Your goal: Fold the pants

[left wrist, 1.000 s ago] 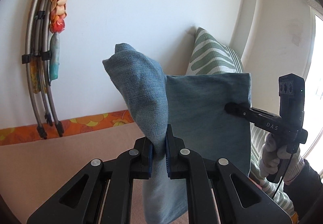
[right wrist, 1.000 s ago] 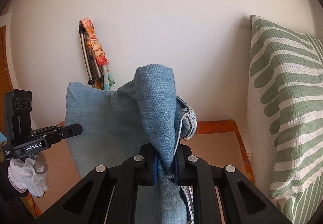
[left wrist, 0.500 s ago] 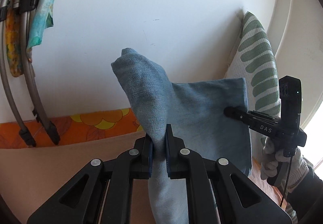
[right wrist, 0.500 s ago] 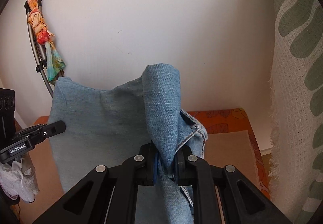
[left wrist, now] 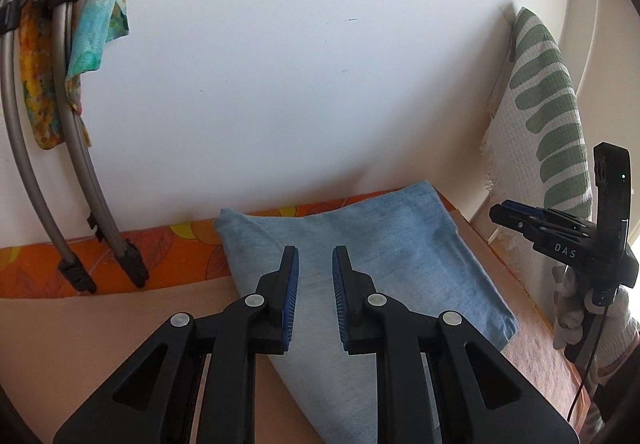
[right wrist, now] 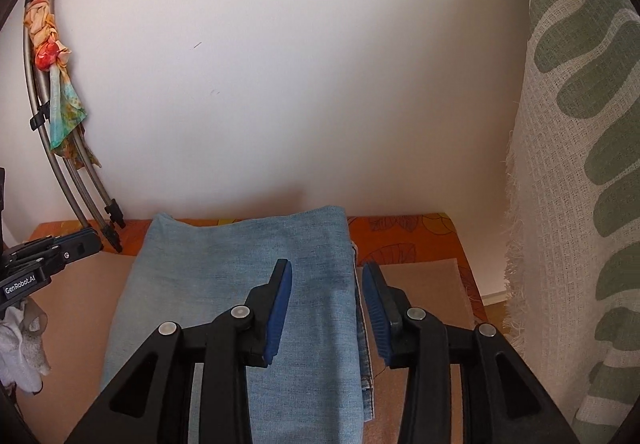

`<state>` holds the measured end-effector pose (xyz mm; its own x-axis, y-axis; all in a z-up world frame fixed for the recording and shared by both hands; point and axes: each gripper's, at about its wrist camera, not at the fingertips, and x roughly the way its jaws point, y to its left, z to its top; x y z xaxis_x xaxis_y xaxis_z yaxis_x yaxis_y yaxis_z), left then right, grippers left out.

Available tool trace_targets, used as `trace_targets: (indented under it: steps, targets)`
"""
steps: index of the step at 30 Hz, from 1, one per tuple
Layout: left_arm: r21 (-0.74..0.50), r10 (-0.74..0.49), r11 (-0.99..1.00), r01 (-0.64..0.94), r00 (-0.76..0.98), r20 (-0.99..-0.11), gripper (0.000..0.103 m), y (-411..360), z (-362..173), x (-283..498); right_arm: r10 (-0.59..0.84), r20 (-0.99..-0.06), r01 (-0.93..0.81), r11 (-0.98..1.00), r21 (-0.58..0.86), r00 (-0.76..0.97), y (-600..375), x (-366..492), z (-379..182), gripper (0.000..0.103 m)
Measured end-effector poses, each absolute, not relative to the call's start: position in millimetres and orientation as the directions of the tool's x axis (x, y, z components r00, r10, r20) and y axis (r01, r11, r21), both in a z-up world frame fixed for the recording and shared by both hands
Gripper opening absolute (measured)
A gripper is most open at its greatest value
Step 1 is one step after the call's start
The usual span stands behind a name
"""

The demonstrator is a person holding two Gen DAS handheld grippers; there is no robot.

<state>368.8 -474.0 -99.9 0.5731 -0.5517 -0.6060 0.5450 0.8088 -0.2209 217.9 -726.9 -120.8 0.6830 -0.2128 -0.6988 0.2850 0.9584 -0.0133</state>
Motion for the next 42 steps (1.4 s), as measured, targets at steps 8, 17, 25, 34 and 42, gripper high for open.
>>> trace_targets:
  steps: [8, 17, 25, 34, 42]
  targets:
    - [-0.213, -0.575, 0.787, 0.579, 0.563, -0.593, 0.016, -464.4, -75.5, 333.5, -0.254, -0.684, 0.322, 0.946, -0.028, 0.684, -702.1, 180.6, -101.6, 0.051]
    - [-0.196, -0.605, 0.755, 0.626, 0.55, -0.575, 0.036, -444.4, -49.9, 276.1, -0.31, -0.671, 0.337, 0.937, -0.094, 0.673, -638.6, 130.3, -76.4, 0.072]
    - [-0.184, -0.625, 0.737, 0.65, 0.554, -0.549, 0.056, -414.8, -26.2, 217.0, -0.339, -0.611, 0.349, 0.931, -0.109, 0.715, -574.0, 80.1, -45.9, 0.086]
    - [-0.185, -0.65, 0.724, 0.665, 0.568, -0.504, 0.08, -375.8, -2.7, 139.4, -0.381, -0.562, 0.399, 0.912, -0.097, 0.734, -516.7, 18.7, -25.9, 0.1]
    - [-0.146, -0.633, 0.733, 0.665, 0.586, -0.507, 0.082, -346.3, -8.9, 93.7, -0.424, -0.538, 0.46, 0.885, -0.074, 0.729, -477.6, -28.4, -27.9, 0.103]
